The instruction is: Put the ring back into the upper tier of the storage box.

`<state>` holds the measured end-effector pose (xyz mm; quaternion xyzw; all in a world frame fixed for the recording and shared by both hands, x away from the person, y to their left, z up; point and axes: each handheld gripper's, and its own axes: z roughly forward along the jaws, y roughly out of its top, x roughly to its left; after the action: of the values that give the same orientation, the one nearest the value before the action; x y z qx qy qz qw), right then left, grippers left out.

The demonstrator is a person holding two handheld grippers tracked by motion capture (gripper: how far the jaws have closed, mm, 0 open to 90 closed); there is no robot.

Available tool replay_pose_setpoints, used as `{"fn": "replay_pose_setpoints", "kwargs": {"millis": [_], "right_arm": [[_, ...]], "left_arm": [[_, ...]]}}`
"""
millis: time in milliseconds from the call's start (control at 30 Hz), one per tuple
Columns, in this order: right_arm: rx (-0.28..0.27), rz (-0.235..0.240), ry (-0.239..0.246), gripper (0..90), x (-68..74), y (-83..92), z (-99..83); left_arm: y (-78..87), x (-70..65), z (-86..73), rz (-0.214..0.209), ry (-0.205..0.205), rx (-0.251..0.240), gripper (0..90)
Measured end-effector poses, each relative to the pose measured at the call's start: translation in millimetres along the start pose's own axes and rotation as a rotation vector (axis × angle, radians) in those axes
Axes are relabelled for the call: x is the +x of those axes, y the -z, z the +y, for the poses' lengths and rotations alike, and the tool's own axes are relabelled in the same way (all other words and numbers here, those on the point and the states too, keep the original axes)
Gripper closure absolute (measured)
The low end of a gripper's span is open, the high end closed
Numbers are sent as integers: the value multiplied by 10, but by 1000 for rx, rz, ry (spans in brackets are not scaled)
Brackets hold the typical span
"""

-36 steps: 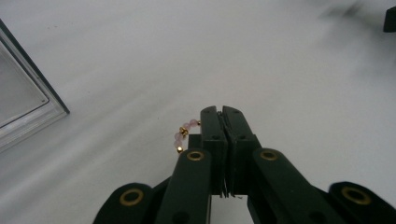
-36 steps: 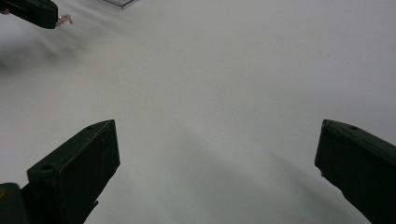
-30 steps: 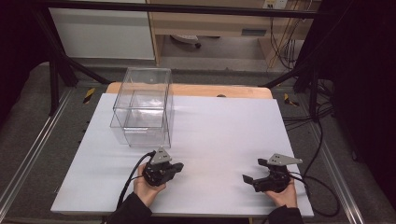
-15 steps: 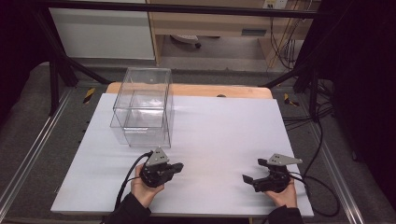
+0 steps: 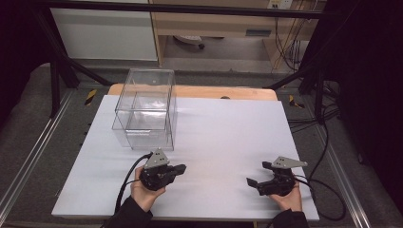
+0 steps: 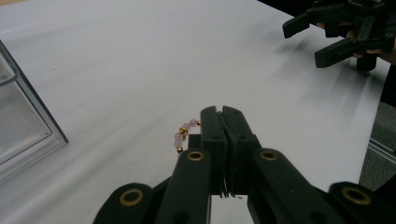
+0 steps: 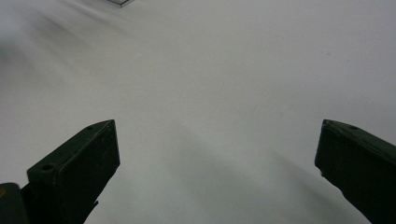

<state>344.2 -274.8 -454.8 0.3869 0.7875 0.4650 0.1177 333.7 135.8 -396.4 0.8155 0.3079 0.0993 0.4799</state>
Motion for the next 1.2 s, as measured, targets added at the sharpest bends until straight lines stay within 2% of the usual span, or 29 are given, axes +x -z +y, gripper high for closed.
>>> {"fn": "replay_pose_setpoints", "kwargs": {"millis": [767, 1200], "right_arm": [[3, -1, 0, 4, 2, 1, -1], [2, -2, 0, 4, 3, 2, -1]], "left_arm": [[241, -13, 138, -12, -2, -72, 879], [390, 7, 198, -1, 0, -118, 879]]}}
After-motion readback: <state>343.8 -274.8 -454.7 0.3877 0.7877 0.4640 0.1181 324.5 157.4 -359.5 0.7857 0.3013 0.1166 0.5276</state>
